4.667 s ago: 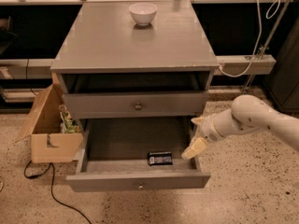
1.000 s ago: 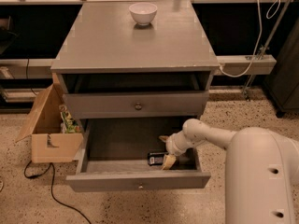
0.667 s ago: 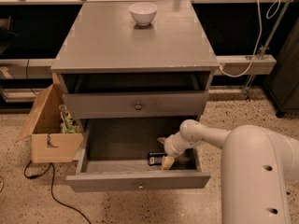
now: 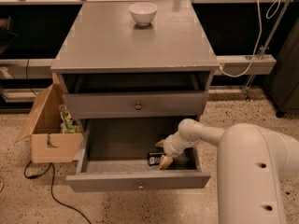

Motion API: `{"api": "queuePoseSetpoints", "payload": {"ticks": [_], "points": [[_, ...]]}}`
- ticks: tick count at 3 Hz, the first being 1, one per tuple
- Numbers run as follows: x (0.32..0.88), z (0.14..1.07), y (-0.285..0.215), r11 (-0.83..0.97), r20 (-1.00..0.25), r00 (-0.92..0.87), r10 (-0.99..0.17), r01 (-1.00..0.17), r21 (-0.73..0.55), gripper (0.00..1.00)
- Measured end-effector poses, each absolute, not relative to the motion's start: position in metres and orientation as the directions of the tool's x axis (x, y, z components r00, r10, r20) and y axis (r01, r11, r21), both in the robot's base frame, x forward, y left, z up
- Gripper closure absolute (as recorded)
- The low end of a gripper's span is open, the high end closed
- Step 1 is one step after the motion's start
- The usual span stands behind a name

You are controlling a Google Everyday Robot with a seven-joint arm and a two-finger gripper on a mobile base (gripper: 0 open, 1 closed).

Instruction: Pick rxbar blueberry from middle drawer and place on counter

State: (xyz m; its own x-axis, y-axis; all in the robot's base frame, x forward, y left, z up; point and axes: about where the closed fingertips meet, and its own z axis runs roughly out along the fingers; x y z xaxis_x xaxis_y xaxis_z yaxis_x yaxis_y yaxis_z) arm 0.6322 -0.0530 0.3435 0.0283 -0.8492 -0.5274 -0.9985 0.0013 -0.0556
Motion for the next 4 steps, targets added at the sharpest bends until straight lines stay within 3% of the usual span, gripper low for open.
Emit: {"api": "queuePoseSetpoints", "payload": {"ticks": [2,3,4], "points": [[0.632,0.353,-0.053,0.001,-0.527,0.028,-0.849,-0.998,-0.056,0.89],[0.627,0.377,-0.065,0.009,-0.555,0.047,-0.83,-0.995,-0.097,1.0],[0.613,0.436,-0.092,0.02,-0.594,0.1,-0.798,-0.981,-0.192,1.0]]}}
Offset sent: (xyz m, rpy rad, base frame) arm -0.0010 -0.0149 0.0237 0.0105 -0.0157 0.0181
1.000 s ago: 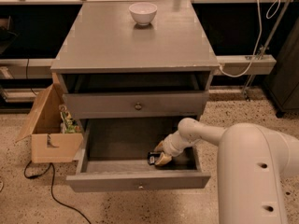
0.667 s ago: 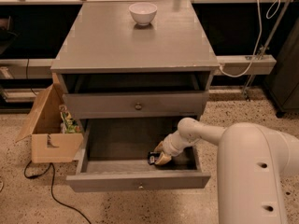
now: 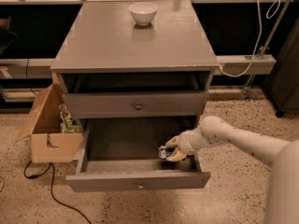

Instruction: Pick rxbar blueberry from middle drawer and place on counter

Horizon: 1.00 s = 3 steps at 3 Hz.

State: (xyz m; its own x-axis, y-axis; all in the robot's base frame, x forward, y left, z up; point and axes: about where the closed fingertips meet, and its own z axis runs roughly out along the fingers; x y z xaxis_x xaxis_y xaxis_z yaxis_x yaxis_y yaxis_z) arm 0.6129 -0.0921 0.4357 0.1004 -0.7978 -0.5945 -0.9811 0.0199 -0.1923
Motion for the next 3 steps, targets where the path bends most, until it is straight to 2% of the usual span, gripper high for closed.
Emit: {"api": "queuePoseSetpoints", "payload": {"ticks": [1,2,3], "points": [[0.598,0.506,-0.131,0.044,-0.648,0.135,-0.749,-0.967,-0.252,1.0],[0.599,0.505,-0.13,0.043,-0.648,0.136,-0.75,-0.967,-0.252,1.0],[0.589,0.556,-0.121,0.043,-0.681,0.153,-0.716,-0.964,-0.261,1.0]]}}
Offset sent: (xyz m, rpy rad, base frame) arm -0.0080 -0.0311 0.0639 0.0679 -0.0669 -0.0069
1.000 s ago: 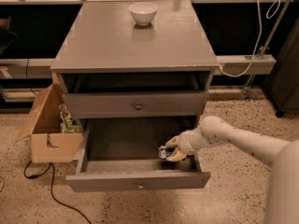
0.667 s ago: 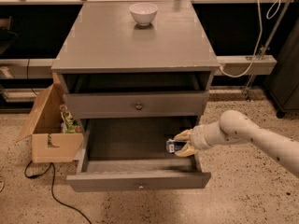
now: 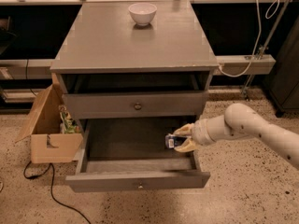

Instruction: Pick rxbar blueberry from middle drawer and place on counter

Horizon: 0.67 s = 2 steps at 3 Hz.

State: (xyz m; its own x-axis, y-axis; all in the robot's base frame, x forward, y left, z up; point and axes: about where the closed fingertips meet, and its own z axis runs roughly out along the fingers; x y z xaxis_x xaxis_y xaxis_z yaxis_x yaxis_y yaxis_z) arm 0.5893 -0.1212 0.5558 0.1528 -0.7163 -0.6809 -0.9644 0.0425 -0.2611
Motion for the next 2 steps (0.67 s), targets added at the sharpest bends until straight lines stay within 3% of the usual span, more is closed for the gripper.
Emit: {"api": "queuePoseSetpoints", "payload": {"ticks": [2], "points": [[0.56,0.691,-0.084,0.004,-0.658,0.246,-0.711,-0.935,-0.354,1.0]]}}
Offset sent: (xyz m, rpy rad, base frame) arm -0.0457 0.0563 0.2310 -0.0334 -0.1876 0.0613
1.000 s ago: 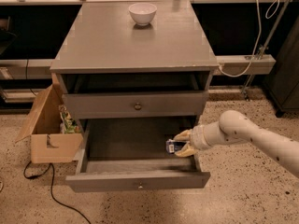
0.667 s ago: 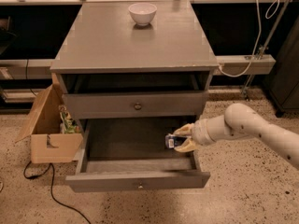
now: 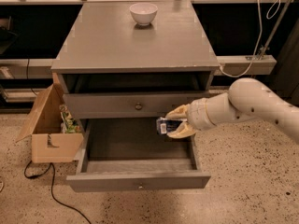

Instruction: Pick rxbar blueberry from middle drawer and place on counter

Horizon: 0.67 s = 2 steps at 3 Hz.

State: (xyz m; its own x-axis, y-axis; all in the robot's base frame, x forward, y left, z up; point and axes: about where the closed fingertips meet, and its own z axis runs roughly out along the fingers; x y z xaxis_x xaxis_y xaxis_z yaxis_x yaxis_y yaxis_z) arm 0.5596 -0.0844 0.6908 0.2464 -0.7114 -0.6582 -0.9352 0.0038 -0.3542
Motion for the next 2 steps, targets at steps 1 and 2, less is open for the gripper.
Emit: {"api": "queuePoseSetpoints", "payload": {"ticks": [1,2], "points": [[0.5571,0.7666,-0.0726,-0.008,-0.637,0.309,-0.706,-0.903,-0.429,1.0],[0.5572,0.7667,-0.0725,-0.008,-0.637,0.309,-0.706,-0.903,-0.429,1.0]]}}
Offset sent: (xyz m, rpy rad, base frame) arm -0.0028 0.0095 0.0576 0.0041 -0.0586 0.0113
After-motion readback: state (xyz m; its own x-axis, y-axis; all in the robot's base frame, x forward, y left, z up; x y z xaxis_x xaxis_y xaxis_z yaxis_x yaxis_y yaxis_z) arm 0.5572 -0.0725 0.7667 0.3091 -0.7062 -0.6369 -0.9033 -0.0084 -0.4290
